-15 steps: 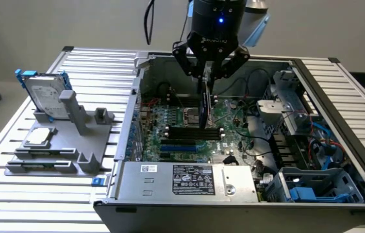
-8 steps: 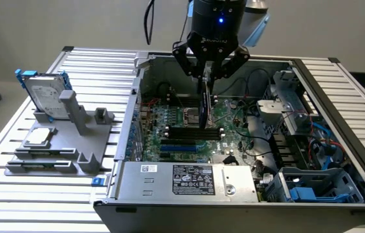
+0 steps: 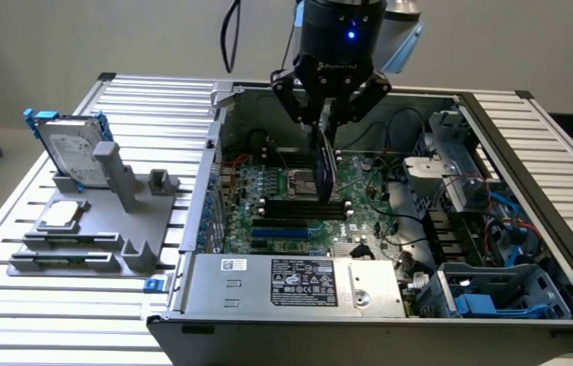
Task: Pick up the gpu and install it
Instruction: 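Insert the gpu into the slot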
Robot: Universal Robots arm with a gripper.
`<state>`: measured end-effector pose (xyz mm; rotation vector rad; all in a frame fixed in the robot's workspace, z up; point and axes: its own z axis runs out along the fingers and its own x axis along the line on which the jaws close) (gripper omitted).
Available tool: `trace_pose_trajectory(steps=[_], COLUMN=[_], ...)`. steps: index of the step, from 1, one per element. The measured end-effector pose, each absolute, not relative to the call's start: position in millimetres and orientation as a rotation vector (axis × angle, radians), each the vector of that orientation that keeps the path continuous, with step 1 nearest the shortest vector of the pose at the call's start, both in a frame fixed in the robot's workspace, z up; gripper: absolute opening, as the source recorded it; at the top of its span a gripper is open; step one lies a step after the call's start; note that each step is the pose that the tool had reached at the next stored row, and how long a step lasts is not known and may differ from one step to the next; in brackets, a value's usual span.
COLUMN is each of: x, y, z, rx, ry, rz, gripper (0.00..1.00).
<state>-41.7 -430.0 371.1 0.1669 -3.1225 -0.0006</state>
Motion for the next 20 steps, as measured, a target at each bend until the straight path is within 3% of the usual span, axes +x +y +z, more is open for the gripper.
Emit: trace_pose_trajectory(steps=[20], x=[-41.7], y=[-430.0], z=[363.3], rx=[0.729], ry=[-3.041], rz=[0.004], gripper=[0.27])
